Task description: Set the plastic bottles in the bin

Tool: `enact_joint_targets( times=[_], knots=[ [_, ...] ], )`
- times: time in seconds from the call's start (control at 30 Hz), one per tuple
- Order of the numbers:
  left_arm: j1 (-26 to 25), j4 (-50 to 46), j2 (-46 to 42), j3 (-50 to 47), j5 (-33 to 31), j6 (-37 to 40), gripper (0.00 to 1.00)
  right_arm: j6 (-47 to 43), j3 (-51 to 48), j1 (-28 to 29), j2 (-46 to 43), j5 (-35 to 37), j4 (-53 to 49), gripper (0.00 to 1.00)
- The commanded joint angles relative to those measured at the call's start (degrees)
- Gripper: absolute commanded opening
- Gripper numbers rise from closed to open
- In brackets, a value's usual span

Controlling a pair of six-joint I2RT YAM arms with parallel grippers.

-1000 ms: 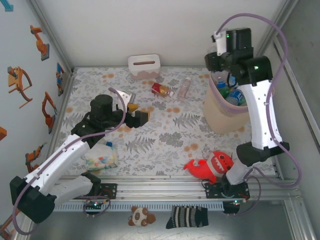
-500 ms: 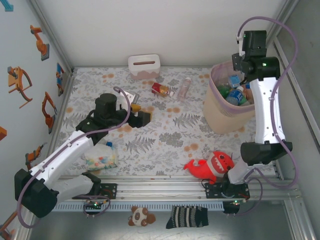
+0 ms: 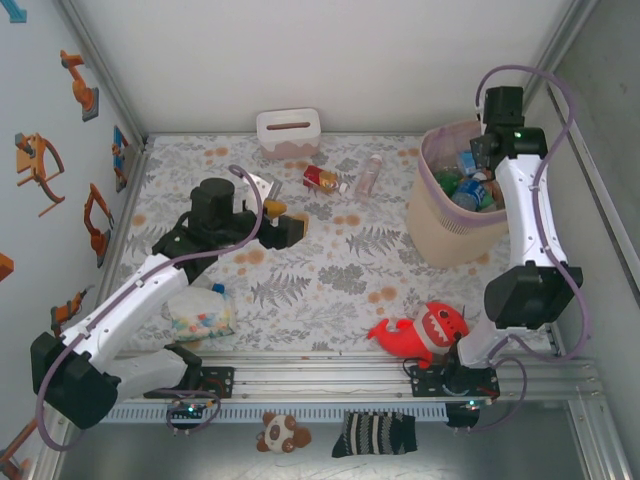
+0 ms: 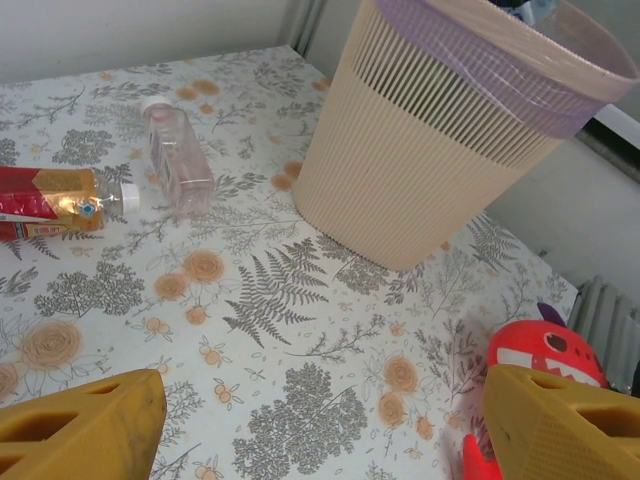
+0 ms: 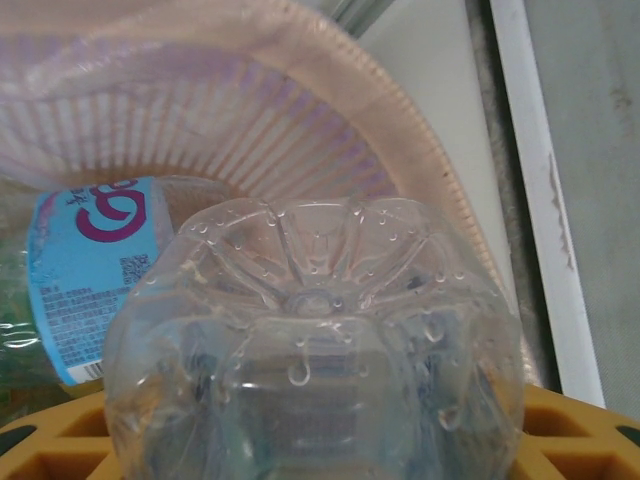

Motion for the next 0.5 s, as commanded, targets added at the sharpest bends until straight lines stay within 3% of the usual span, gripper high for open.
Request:
enact_joint_targets(
  times=[0.0, 0.47],
  knots=[
    [-0.3, -0.7, 0.5, 1.7, 1.6, 0.8, 0.82, 1.7, -1.3, -0.9, 1.4, -3.3, 2.0, 0.57],
    [-0.3, 0.6, 0.0, 0.5, 1.6, -0.7, 0.82, 5.6, -6.1, -0.9, 7.4, -6.7, 1.8, 0.57]
  ],
)
